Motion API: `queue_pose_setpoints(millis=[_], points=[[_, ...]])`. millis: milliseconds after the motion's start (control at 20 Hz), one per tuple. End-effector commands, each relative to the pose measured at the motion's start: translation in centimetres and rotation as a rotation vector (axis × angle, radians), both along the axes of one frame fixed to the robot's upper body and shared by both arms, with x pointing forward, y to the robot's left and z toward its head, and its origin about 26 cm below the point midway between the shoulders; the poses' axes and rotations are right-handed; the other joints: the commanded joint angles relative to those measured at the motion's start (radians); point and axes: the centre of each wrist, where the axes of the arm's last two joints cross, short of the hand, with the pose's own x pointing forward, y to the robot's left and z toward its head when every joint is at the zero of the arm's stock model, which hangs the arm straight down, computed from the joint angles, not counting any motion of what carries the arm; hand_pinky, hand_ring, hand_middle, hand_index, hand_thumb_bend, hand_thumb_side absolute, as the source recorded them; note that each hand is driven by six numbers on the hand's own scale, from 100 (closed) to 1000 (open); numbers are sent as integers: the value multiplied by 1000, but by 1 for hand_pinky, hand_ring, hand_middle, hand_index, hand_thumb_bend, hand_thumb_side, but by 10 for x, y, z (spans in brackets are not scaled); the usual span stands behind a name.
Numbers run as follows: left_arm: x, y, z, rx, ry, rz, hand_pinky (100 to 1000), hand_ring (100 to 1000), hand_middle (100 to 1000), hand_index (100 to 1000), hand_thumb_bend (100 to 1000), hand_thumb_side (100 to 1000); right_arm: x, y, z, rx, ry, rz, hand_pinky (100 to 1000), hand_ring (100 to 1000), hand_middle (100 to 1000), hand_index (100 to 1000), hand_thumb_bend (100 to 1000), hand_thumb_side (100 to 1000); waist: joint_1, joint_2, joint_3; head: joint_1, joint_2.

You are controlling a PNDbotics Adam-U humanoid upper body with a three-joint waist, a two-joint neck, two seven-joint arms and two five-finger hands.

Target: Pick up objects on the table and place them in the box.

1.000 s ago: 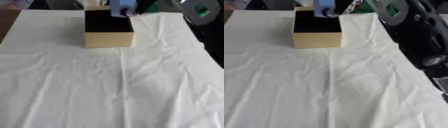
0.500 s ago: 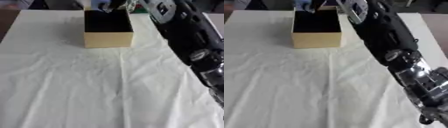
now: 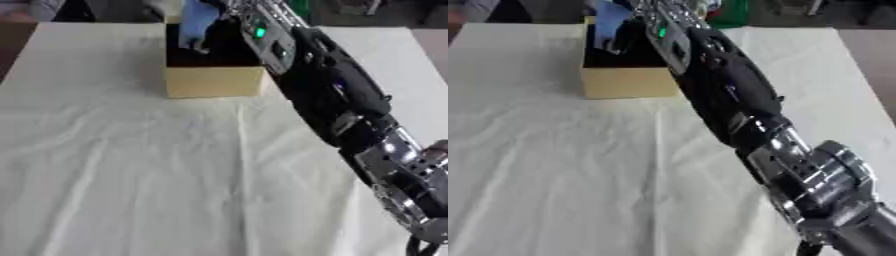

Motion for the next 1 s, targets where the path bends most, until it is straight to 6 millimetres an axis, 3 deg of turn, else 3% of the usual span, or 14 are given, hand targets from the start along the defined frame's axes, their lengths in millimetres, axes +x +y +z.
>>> queue_pose_setpoints(millis=[50,250,300,350,450,600,1000], points=[[-2,-1,8,10,-25,-9,727,558,505,793,355,158,4,-1,7,-40,-37,-1,787,791,703,812,307,228,7,-8,2,-3,-6],[-2,-1,7,8,-24,-9,727,558,506,793,355,158,8,-3,-1,-82,-33,-27,816,831,788,887,426,166,6,-8,4,-1,-5],[-2,-1,7,8,-25,-9,727,558,506,793,354,158,8,-2,-2,-89,-35,-30,828,851,816,909,428,191,7,-8,5,-1,-5],[-2,-1,7,8,-24,-9,727,558,506,793,354,157,8,-2,-2,-95,-39,-31,839,872,839,923,453,308,7,-8,5,0,-5],[-2,-1,7,7,-24,-9,727,558,505,793,353,156,8,-2,-1,-97,-57,-34,854,897,868,938,506,403,7,-8,6,0,-4],[-2,-1,7,7,-22,-9,727,558,505,793,353,156,7,-2,0,-85,-84,-44,856,898,872,943,558,444,7,-7,7,0,-5],[-2,0,7,9,-20,-7,728,559,505,793,352,154,4,-6,13,-21,-132,-41,848,878,856,940,514,372,6,-12,6,5,-2]])
